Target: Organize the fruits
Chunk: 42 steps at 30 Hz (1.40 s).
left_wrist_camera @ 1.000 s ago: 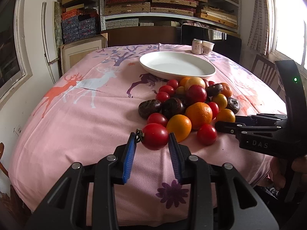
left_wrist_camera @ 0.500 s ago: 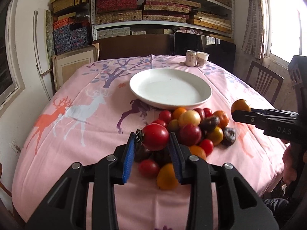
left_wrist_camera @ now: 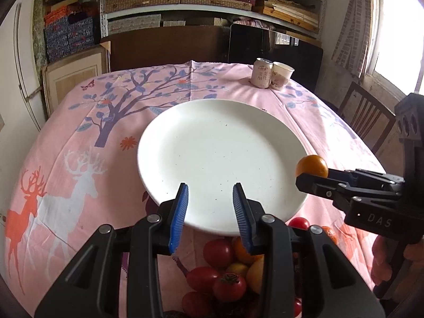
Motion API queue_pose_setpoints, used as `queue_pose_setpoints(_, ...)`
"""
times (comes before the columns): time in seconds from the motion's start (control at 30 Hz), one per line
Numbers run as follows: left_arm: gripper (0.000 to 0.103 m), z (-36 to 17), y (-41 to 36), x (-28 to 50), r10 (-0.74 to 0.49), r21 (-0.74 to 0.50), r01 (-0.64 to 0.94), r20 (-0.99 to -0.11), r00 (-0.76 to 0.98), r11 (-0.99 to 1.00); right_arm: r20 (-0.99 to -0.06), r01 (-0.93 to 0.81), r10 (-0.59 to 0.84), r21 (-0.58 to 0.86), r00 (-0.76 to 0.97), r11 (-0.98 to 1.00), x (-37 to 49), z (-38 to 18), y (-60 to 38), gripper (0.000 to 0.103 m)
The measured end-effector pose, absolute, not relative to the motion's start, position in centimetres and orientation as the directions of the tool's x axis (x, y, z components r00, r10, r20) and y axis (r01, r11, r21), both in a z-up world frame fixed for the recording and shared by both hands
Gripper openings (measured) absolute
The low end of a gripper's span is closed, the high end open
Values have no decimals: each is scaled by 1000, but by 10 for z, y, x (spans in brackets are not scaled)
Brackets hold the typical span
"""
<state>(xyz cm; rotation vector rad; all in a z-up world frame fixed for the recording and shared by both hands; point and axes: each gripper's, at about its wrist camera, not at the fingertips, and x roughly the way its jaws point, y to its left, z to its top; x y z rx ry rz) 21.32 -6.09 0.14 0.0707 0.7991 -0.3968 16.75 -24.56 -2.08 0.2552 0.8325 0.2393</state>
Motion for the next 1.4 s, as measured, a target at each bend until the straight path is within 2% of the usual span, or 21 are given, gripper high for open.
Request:
queue_pose_setpoints(0.1,40,6,-44,194,-330,-91,385,-713,619,919,-683,-145,320,302,656,942,154,-20,-241,38)
queue_pose_setpoints(0.3,40,-22,-48,131,-334,-12,494,-752,569,869,-667,-157,350,333,658,930,115,-25,-242,38)
queue_pose_setpoints(0.37,40,-29,-47,125,-326,11,486,-728,603,874,-671,-145,356,351,651,925,108,-28,-244,38)
queue_pose_setpoints(0.47,40,-38,-39,136,-375,-83,469,-727,575,879,-675,-138,355,354,647,925,98,-31,-245,38)
queue_pose_setpoints(0.57,44,-44,-31,143,-425,-165,458,-716,554,873,-671,-126,347,355,655,926,86,-29,-249,38)
queue_pose_setpoints(0.63,41,-45,-30,144,-445,-190,463,-714,540,866,-665,-114,333,351,668,930,80,-26,-254,39)
queue_pose_setpoints(0.67,31,-45,-30,143,-459,-204,469,-713,530,859,-661,-111,332,353,673,929,79,-25,-257,39)
queue_pose_setpoints(0.7,27,-44,-32,142,-473,-219,476,-712,519,852,-658,-110,333,357,675,928,77,-24,-258,39)
queue_pose_setpoints(1.03,27,-38,-29,141,-475,-233,456,-697,538,859,-684,-90,336,369,647,925,82,-36,-264,39)
queue_pose_setpoints(1.17,27,-33,-18,140,-483,-257,435,-670,564,863,-654,-106,319,345,686,933,58,-35,-270,57)
queue_pose_setpoints(1.4,27,-14,-9,135,-495,-255,444,-636,592,859,-622,-198,353,306,699,931,19,-30,-288,63)
